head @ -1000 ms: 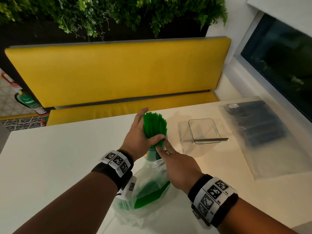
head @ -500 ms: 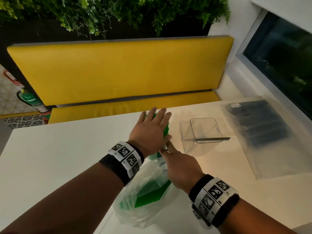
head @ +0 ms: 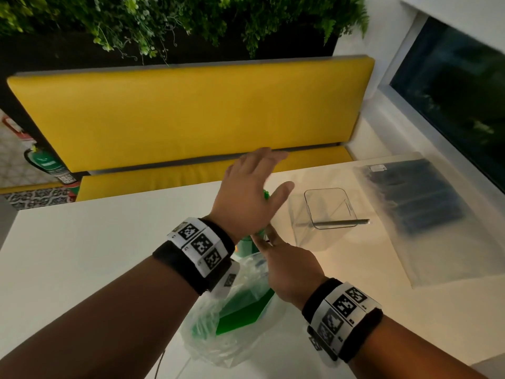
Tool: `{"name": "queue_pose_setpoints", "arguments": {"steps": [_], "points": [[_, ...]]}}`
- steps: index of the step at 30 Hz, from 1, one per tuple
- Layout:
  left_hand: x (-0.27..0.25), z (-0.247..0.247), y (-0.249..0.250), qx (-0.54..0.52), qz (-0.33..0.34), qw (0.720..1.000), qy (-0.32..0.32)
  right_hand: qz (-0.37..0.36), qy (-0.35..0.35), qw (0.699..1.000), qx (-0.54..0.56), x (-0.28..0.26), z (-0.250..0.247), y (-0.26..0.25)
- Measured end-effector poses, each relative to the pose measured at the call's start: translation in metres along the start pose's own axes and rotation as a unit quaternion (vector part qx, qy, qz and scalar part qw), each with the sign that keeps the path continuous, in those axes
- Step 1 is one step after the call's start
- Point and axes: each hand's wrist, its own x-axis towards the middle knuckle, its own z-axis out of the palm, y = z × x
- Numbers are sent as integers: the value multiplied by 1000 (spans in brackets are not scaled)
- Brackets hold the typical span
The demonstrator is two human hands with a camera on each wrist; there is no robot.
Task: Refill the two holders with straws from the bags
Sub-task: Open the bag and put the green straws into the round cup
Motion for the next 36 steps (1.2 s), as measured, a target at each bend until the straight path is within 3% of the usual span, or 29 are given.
{"name": "queue_pose_setpoints", "arguments": {"steps": [1, 3, 5, 8, 12, 14, 16, 18, 20, 21, 23, 26, 29, 33, 36], "points": [[0, 4, 1, 72, 23, 997, -30, -1, -2, 1000, -1, -1, 1, 0], [-2, 16, -9, 233, 47, 958, -158, -3, 2, 1000, 1, -3, 0, 0], [-5, 19, -27, 268, 64, 940, -203, -8, 10, 1000, 5, -3, -2, 1], [-4, 12, -36, 159, 43, 972, -167, -10, 10, 1000, 15, -2, -2, 5], [-12, 0, -21, 101, 33, 990, -88, -25, 12, 999, 26, -1, 1, 9], [-26, -20, 1, 20, 69, 997, 10, -27, 9, 999, 43, -4, 4, 12], [-57, -34, 26, -84, 109, 989, 43, -11, 21, 995, 93, -11, 6, 17], [-101, -31, 40, -144, 71, 984, -75, -40, 51, 990, 127, -18, 8, 22], [-141, -1, 38, -135, -50, 963, -229, -63, 64, 990, 110, -25, 12, 27], [-159, 20, 30, -112, -107, 951, -268, -60, 73, 989, 115, -28, 14, 28], [-181, 56, 9, -73, -164, 941, -288, -59, 91, 984, 140, -32, 18, 27], [-190, 85, -7, -6, -154, 933, -325, -68, 86, 971, 213, -36, 28, 27], [-188, 94, -6, 114, -126, 905, -390, -82, 99, 951, 280, -39, 33, 24], [-189, 110, -2, 196, -104, 894, -388, -104, 99, 930, 339, -46, 31, 19], [-185, 115, 0, 195, -132, 888, -394, -96, 84, 907, 401, -48, 29, 26]]}}
